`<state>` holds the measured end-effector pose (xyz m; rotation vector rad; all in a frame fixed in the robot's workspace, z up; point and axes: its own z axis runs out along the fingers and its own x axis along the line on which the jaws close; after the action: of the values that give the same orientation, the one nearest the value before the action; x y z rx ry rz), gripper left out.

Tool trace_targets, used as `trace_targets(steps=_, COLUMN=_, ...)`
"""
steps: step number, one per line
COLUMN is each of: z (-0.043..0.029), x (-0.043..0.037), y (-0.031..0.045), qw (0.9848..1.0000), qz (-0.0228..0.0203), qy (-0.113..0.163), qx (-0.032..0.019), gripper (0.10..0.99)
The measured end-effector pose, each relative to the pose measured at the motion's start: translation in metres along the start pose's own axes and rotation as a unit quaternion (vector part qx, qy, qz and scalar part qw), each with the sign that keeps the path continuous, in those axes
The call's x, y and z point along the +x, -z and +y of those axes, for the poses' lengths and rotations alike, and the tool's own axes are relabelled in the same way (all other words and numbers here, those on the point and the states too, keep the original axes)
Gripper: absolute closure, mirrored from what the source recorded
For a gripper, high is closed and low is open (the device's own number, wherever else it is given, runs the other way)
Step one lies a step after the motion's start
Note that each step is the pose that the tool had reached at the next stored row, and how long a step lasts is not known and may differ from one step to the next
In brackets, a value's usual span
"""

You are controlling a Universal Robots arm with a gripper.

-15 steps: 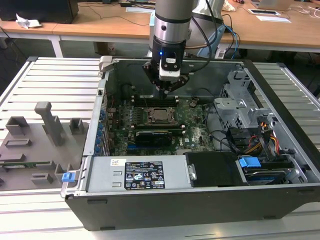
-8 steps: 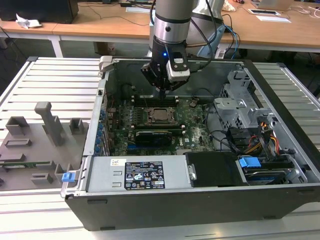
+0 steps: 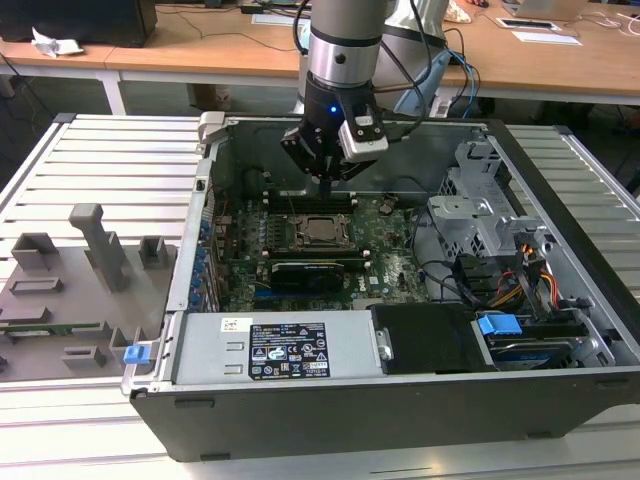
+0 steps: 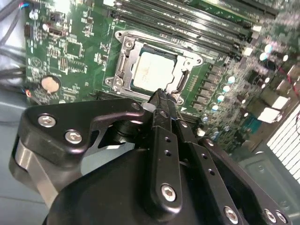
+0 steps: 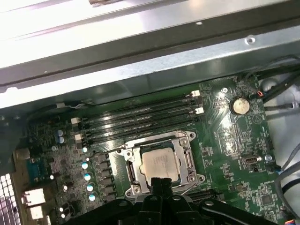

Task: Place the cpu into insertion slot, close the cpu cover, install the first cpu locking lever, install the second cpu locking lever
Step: 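Install the first cpu locking lever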

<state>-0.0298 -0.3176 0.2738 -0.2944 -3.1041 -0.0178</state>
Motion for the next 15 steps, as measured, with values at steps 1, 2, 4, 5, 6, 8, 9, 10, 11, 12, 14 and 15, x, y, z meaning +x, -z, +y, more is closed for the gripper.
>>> trace_targets(steps=1, z=0.0000, x=0.0000, y=0.0000, qw=0.9999, qz=0.0001, qy=0.015, qx=0.0004, gripper=0.980)
trace_targets(steps=2, z=0.0000, x=0.0000, y=0.0000, qw=0.9995, qz=0.0003, qy=0.030, qx=0.0007, gripper=0.980)
trace_targets(steps=4, z=0.0000, x=0.0000, y=0.0000, qw=0.9989, qz=0.0001, qy=0.047, qx=0.0011, gripper=0.980)
trace_targets(steps=5, z=0.0000, x=-0.0001, y=-0.0001, qw=0.9984, qz=0.0002, qy=0.056, qx=0.0013, gripper=0.980)
trace_targets(steps=6, z=0.0000, x=0.0000, y=-0.0001, qw=0.9978, qz=0.0002, qy=0.066, qx=0.0015, gripper=0.980)
trace_targets(steps=8, z=0.0000, x=0.0000, y=-0.0002, qw=0.9957, qz=0.0005, qy=0.093, qx=0.0022, gripper=0.980)
trace_targets(steps=9, z=0.0000, x=0.0000, y=-0.0002, qw=0.9951, qz=0.0005, qy=0.099, qx=0.0023, gripper=0.980)
trace_targets(steps=10, z=0.0000, x=0.0000, y=-0.0002, qw=0.9947, qz=0.0005, qy=0.103, qx=0.0024, gripper=0.980)
trace_targets(steps=11, z=0.0000, x=-0.0001, y=-0.0002, qw=0.9945, qz=0.0005, qy=0.104, qx=0.0025, gripper=0.980)
trace_targets(steps=12, z=0.0002, x=-0.0009, y=-0.0002, qw=0.9943, qz=0.0006, qy=0.106, qx=0.0026, gripper=0.980)
trace_targets(steps=14, z=0.0009, x=-0.0048, y=-0.0001, qw=0.9939, qz=0.0006, qy=0.111, qx=0.0027, gripper=0.980)
trace_targets(steps=15, z=0.0012, x=-0.0061, y=0.0000, qw=0.9936, qz=0.0006, qy=0.113, qx=0.0027, gripper=0.980)
